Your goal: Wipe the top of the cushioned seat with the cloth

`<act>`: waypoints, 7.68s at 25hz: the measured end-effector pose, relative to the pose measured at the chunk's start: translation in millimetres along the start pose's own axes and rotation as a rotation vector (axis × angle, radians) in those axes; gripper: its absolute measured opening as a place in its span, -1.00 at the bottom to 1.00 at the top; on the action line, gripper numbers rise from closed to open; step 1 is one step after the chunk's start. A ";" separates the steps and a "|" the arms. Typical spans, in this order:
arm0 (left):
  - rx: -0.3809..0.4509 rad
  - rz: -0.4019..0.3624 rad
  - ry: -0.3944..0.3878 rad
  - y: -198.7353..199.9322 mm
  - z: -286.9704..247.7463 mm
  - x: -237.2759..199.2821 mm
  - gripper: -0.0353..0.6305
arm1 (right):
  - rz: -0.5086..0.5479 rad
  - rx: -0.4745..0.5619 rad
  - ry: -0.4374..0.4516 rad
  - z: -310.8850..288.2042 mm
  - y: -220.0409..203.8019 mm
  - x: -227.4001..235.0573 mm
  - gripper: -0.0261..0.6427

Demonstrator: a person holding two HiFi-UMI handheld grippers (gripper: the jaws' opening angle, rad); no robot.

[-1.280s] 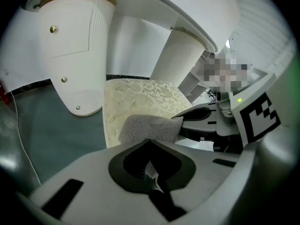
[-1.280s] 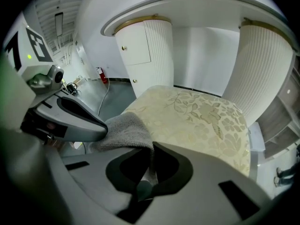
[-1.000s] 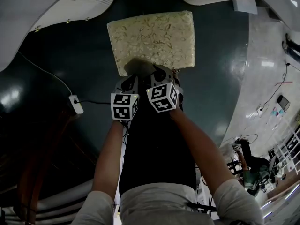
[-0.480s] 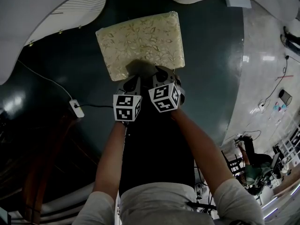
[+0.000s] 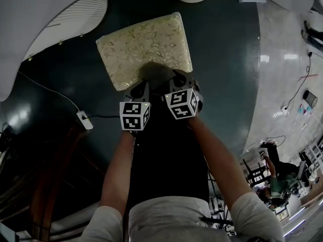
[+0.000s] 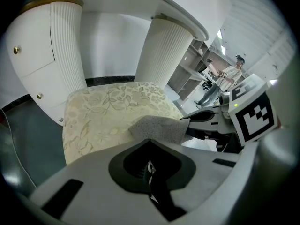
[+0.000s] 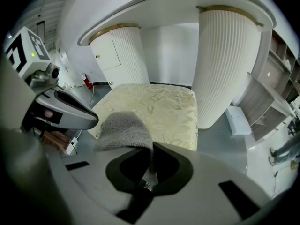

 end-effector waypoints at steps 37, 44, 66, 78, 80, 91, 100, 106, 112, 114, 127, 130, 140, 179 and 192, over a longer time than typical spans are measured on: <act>0.049 0.062 0.066 89.9 -25.9 3.6 -0.85 | -0.012 0.009 -0.050 -8.3 71.4 105.1 -0.88; 0.043 0.059 0.062 87.1 -27.3 -1.7 -0.85 | 0.059 0.037 -0.181 -12.3 91.2 121.1 -0.88; 0.042 0.105 0.038 24.3 7.6 -63.9 -0.85 | 0.075 0.033 -0.173 -34.4 86.0 30.2 -0.88; 0.071 0.187 0.048 -4.5 47.5 -107.4 -0.85 | 0.086 0.020 -0.156 -50.1 96.2 -33.2 -0.88; 0.070 0.187 0.050 -9.1 52.2 -113.5 -0.85 | 0.094 0.020 -0.143 -53.4 98.7 -46.4 -0.88; 0.087 0.199 0.065 -32.6 87.1 -152.3 -0.85 | 0.136 0.009 -0.109 -68.9 103.4 -113.7 -0.88; 0.098 0.229 0.064 -57.3 106.7 -171.5 -0.85 | 0.197 -0.007 -0.071 -83.3 107.8 -167.9 -0.88; 0.117 0.211 0.066 -65.3 123.2 -191.0 -0.85 | 0.236 -0.022 -0.054 -90.0 105.3 -200.6 -0.88; 0.126 0.249 0.073 -79.3 134.4 -212.7 -0.85 | 0.270 -0.024 -0.051 -98.1 107.4 -226.0 -0.88; 0.123 0.235 0.059 -83.3 137.1 -213.2 -0.85 | 0.282 -0.032 -0.056 -101.0 106.4 -230.5 -0.88; 0.122 0.221 0.068 -86.5 159.1 -245.0 -0.85 | 0.274 -0.052 -0.081 -127.3 135.0 -242.0 -0.88; 0.113 0.242 0.097 -84.6 159.8 -254.0 -0.85 | 0.283 -0.036 -0.071 -135.3 148.8 -242.4 -0.88; 0.117 0.278 0.108 -56.8 146.3 -248.6 -0.85 | 0.298 -0.021 -0.041 -149.2 184.0 -232.5 -0.88; 0.056 0.147 0.048 32.8 63.6 -160.8 -0.85 | 0.085 0.028 -0.026 -109.7 184.8 -91.5 -0.88; 0.042 0.088 0.017 72.9 32.8 -122.7 -0.85 | 0.039 0.036 -0.045 -90.7 182.4 -29.8 -0.88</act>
Point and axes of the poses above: the fingertips, and each gripper's own axes: z backward along the fingers, x to its right, y out of its top, the point moved 4 cm from there along z, backward along the fingers, and after that the axes turned 11 degrees about -z, right-handed, at the moved point
